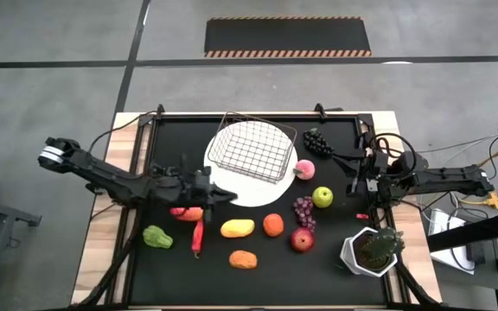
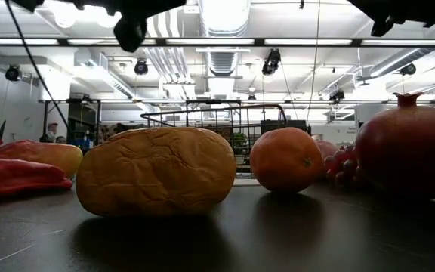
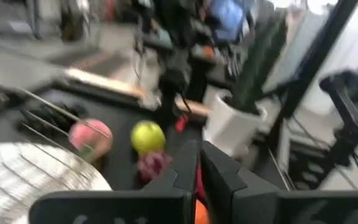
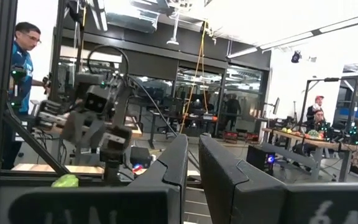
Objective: Build produce basket
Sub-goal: Put the yellow mango into the silver basket
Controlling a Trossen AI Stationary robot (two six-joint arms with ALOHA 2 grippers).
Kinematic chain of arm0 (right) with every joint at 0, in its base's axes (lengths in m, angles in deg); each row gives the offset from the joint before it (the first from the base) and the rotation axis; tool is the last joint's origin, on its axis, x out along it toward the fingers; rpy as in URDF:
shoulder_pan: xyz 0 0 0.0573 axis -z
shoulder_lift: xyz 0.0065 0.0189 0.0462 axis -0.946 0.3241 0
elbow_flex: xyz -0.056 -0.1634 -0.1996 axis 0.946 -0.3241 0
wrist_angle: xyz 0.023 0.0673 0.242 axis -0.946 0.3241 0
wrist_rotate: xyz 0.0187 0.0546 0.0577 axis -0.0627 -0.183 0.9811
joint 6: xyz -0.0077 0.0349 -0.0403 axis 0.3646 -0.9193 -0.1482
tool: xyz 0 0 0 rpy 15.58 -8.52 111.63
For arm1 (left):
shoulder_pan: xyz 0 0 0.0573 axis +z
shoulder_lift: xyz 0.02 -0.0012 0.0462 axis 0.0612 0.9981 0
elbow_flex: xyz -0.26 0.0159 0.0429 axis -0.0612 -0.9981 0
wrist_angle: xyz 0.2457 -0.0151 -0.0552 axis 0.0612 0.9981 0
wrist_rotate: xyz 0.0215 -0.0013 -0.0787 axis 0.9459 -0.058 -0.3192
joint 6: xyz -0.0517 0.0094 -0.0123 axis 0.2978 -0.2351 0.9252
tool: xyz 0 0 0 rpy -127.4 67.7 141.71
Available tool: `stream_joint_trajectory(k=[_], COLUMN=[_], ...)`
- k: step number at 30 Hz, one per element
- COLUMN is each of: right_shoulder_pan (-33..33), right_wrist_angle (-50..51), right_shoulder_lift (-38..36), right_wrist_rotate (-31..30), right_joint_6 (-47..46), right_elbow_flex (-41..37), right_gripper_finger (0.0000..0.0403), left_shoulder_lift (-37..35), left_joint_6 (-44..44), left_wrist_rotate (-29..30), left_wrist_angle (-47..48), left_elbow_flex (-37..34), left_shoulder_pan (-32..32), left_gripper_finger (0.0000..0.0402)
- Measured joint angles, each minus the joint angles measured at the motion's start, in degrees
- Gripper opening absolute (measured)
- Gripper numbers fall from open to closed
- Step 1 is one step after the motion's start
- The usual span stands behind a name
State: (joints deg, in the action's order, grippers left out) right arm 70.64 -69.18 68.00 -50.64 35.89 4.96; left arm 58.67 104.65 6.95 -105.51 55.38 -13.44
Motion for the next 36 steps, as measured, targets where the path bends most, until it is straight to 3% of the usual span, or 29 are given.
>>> stream_joint_trajectory(k=[10, 15, 21, 27, 31, 36], right_shoulder_pan=[0.00, 0.00, 0.00, 0.00, 0.00, 0.00], right_wrist_angle=[0.55, 1.07, 2.20, 2.18, 2.14, 2.13], right_shoulder_lift=[0.02, 0.02, 0.02, 0.02, -0.02, -0.07], right_wrist_rotate=[-0.02, -0.02, -0.02, -0.02, 0.00, 0.00], right_joint_6=[1.99, 1.97, 2.16, 2.16, 2.47, 2.05], right_elbow_flex=[0.00, -0.02, -0.05, -0.07, -0.07, -0.07], right_gripper_finger=[0.0031, 0.0031, 0.0031, 0.0031, 0.0031, 0.0031], left_shoulder_lift=[12.29, 16.74, 18.39, 18.24, 20.14, 23.20], left_joint_6=[1.97, 12.59, 15.38, 17.67, 10.10, 7.27], left_wrist_rotate=[-6.50, -9.32, -17.61, -17.43, -13.94, -13.33], left_wrist_angle=[36.92, 47.45, 49.98, 50.96, 51.31, 51.06], left_elbow_flex=[20.01, 26.79, 29.62, 28.10, 27.90, 28.31], left_shoulder_pan=[-1.33, -1.81, -1.86, -1.81, -2.64, -3.44], left_gripper_finger=[0.0002, 0.0003, 0.0058, 0.0157, 0.0217, 0.0245])
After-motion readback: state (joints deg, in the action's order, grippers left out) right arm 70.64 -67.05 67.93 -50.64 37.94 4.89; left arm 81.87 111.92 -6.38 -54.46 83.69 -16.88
